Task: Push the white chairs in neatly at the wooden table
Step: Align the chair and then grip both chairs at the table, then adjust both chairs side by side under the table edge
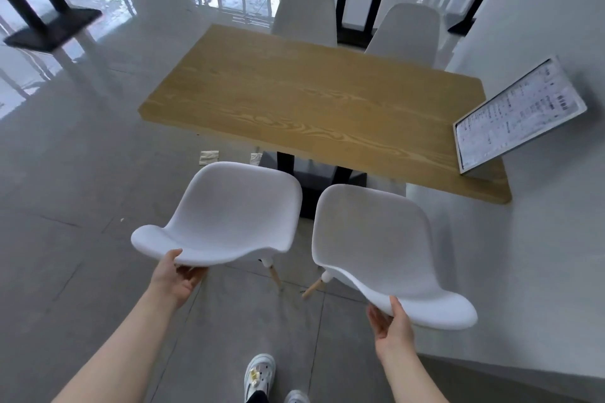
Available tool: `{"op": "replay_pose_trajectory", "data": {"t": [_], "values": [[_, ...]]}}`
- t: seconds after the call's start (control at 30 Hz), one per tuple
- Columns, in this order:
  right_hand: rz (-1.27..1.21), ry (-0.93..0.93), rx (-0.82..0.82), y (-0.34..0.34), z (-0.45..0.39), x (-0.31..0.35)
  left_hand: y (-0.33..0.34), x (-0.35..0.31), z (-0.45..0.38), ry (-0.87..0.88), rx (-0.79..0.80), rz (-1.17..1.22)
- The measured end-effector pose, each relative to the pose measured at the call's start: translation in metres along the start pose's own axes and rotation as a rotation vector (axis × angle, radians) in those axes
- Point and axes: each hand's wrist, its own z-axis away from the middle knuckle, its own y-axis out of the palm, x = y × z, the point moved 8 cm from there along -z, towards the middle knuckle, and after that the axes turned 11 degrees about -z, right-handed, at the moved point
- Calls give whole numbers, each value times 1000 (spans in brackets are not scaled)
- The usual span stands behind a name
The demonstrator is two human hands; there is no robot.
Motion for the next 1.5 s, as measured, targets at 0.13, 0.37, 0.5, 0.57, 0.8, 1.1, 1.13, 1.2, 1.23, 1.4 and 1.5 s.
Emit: {"op": "replay_pose_trajectory", "data": {"t": [0.13, 0.37, 0.5, 0.57, 0.8, 1.1, 1.13, 1.2, 1.23, 1.4, 1.5], "values": [[175, 58, 59, 19, 22, -48, -7, -10, 21, -4, 53, -61], [434, 169, 211, 95, 64, -129, -51, -40, 59, 22, 89, -195], [521, 128, 230, 146, 99, -170, -92, -67, 55, 27, 90, -189], [542, 81, 262, 179, 119, -194, -120, -87, 44, 18, 99, -185], [459, -88, 202, 243, 164, -284, -230, -180, -11, -58, 96, -218], [379, -57, 147, 320, 229, -417, -312, -381, -89, 54, 25, -206], [372, -63, 143, 336, 229, -426, -304, -396, -101, 50, 50, -203], [347, -62, 124, 368, 223, -447, -286, -422, -128, 36, 101, -207], [344, -56, 128, 392, 213, -462, -276, -439, -146, 30, 122, -218], [363, 59, 156, 499, 187, -545, -251, -529, -211, 70, 104, -240], [404, 106, 198, 574, 179, -595, -239, -604, -247, 87, 66, -264]]}}
